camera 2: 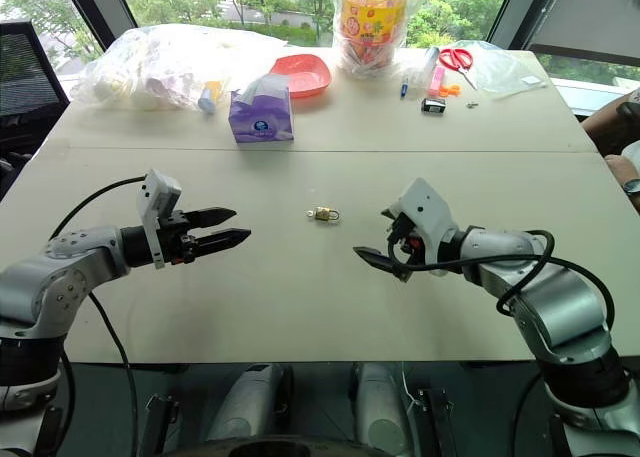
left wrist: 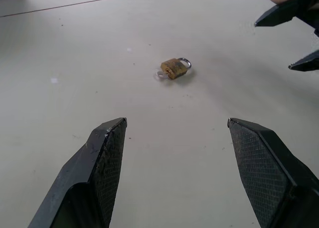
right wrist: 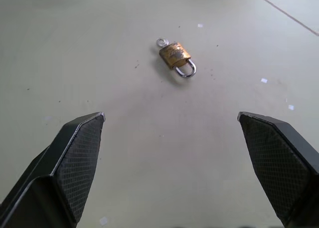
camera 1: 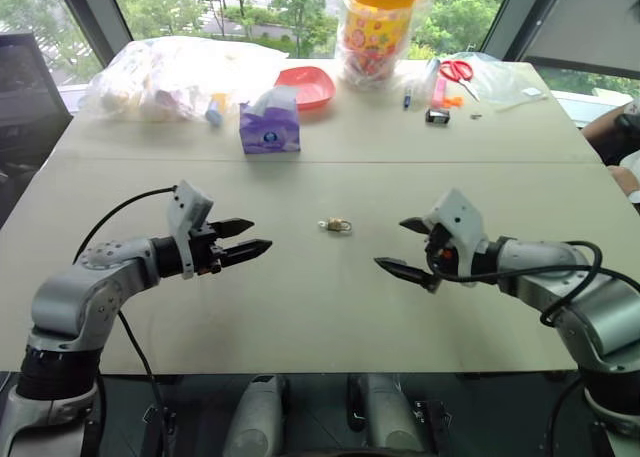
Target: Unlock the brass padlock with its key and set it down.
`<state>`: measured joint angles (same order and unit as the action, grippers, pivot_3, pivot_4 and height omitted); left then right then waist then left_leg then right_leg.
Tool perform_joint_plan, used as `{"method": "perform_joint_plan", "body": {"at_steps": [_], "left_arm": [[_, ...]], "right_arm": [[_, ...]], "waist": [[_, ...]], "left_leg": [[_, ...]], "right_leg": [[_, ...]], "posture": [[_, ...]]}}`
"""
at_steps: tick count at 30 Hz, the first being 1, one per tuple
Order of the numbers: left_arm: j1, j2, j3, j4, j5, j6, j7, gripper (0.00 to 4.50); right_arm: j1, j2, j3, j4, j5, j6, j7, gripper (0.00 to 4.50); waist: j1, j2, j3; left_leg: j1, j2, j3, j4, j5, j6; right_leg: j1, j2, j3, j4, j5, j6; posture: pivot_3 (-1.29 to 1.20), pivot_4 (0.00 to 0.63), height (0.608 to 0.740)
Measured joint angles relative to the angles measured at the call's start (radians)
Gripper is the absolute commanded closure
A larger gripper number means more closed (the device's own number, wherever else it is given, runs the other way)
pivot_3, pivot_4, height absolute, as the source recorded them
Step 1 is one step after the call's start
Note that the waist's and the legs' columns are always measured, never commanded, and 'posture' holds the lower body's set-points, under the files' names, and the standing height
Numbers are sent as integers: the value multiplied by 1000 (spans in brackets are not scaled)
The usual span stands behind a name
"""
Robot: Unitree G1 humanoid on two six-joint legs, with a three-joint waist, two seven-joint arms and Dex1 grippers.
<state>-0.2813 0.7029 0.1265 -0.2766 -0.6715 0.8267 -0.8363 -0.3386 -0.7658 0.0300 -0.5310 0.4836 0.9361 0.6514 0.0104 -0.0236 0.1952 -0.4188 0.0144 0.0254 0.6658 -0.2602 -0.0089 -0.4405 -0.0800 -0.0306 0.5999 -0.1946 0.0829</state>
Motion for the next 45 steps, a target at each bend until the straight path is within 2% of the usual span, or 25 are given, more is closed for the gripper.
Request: {"method": "perform_joint_plan", "body": {"at_steps": [5, 9, 13, 18, 23, 26, 30, 32, 38, 45], "left_arm": [[-79, 122, -40, 43, 18, -26, -139, 1152], [-135, 184, -94, 90, 62, -75, -248, 1152], [-163, 185, -141, 129, 106, -122, -283, 1152], [-155, 136, -139, 130, 118, -137, -247, 1152], [-109, 111, -132, 73, 110, -117, -201, 1152], [-103, 93, -126, 58, 102, -106, -171, 1084], [-103, 75, -120, 36, 92, -94, -146, 1084], [-103, 74, -116, 36, 92, -94, -142, 1084], [-133, 42, -113, 95, 92, -99, -145, 1084], [-292, -70, -98, 316, 46, -98, -195, 1084]], "right_arm": [[-226, 13, 178, 213, -115, -96, 73, 0], [-370, 81, 313, 406, -195, -203, 185, 0], [-456, 156, 394, 590, -270, -293, 255, 0], [-533, 270, 428, 822, -348, -398, 296, 0], [-566, 330, 432, 970, -389, -463, 328, 0], [-578, 356, 429, 1033, -405, -499, 355, 907], [-585, 359, 425, 1066, -433, -533, 380, 2947], [-585, 360, 425, 1066, -445, -537, 388, 3827], [-567, 347, 425, 1031, -514, -620, 348, 3818], [-523, 266, 334, 719, -561, -798, 255, 3818]], "waist": [[-7, 0, 0], [-14, 0, 0], [-17, 0, 0], [-24, 0, 0], [-24, 0, 0], [-23, 0, 0], [-24, 0, 0], [-24, 0, 0], [-20, 0, 0], [-23, 0, 0]], "left_leg": [[1, 0, 1, 0, 0, 0], [1, 0, 1, 0, 0, 0], [-1, -1, 1, 0, 0, 0], [-1, -1, 1, 0, 0, 0], [-1, 0, 1, 0, 0, 0], [0, -1, 1, 1, 0, 0], [5, -1, 1, 1, 0, 0], [8, -1, 1, 1, 0, 0], [10, -1, 1, 1, 2, -2], [10, -1, 1, 1, 2, -3]], "right_leg": [[0, 2, 0, 1, 1, -1], [0, 2, 0, 1, 1, -1], [-1, 1, 0, 0, 3, 2], [-1, 1, 1, 1, 4, 3], [-2, 1, 1, 4, 4, 3], [-1, 1, 1, 6, 4, 3], [0, 0, 2, 11, 3, 3], [1, 1, 2, 13, 3, 3], [4, 1, 2, 13, 1, 0], [4, 1, 2, 13, 3, 3]], "posture": [[0, 150, 740], [0, 150, 740], [0, 150, 740], [0, 150, 740], [0, 150, 740], [0, 150, 740], [0, 150, 740], [0, 150, 740], [0, 150, 740], [0, 150, 740]]}}
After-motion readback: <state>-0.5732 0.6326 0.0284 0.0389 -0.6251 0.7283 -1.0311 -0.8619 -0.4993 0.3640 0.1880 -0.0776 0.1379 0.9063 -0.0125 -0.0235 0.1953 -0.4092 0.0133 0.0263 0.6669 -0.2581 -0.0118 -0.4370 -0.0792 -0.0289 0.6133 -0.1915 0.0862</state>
